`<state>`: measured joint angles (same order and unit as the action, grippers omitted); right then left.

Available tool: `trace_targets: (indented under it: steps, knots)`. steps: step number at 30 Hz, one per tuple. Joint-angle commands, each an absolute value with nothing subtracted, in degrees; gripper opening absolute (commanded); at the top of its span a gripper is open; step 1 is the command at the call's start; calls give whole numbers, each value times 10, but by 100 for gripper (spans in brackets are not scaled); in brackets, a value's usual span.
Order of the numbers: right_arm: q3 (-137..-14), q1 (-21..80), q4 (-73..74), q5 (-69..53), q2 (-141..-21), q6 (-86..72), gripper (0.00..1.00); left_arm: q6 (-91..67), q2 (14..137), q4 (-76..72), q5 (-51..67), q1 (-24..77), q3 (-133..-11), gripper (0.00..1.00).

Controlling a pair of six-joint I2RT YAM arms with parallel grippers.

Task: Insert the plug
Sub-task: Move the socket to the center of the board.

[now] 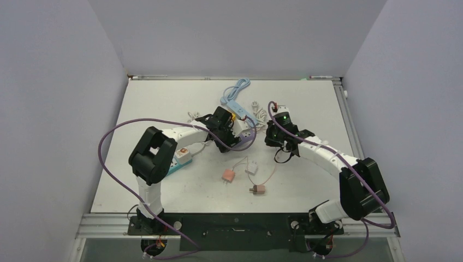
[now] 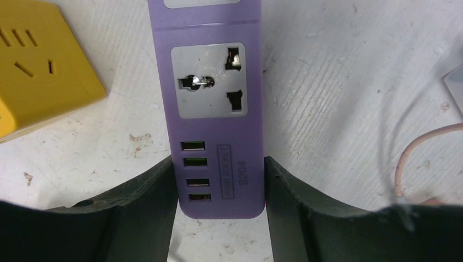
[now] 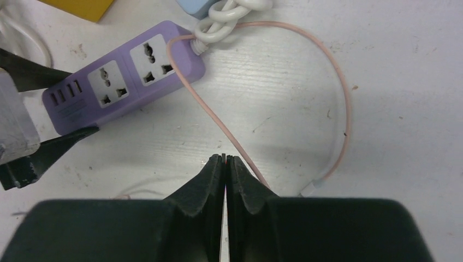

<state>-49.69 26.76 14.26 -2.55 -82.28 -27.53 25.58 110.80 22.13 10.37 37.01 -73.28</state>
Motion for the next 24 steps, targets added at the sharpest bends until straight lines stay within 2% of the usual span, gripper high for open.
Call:
trace_targets:
  steps: [1,3,5,7,10,13,14,16,17,20,22,24]
  knots:
    - [-498,270,154,35,-784,-279,5,284,1067,209,86,367,-708,46]
    - [-488,270,163,76,-755,-295,5,291,1055,210,79,366,-694,38]
    - [-473,269,167,116,-720,-311,5,296,1042,209,74,365,-678,25]
    - [-459,267,179,161,-696,-331,5,301,1028,205,71,364,-664,16]
    - [-450,263,214,224,-672,-362,5,308,1012,206,67,364,-648,13]
    - [-439,255,217,234,-645,-370,5,321,996,201,59,365,-627,13]
    - [-436,254,202,210,-640,-357,11,324,992,198,60,365,-622,13]
    - [-436,254,172,145,-643,-327,40,325,986,193,60,364,-619,13]
    - [-437,257,153,103,-648,-308,50,325,986,193,60,364,-620,14]
    - [-456,280,128,21,-669,-264,75,317,990,188,60,364,-626,15]
    - [-467,280,110,-45,-684,-240,82,313,992,185,62,363,-626,15]
    - [-479,280,106,-93,-706,-220,84,309,993,178,61,363,-620,15]
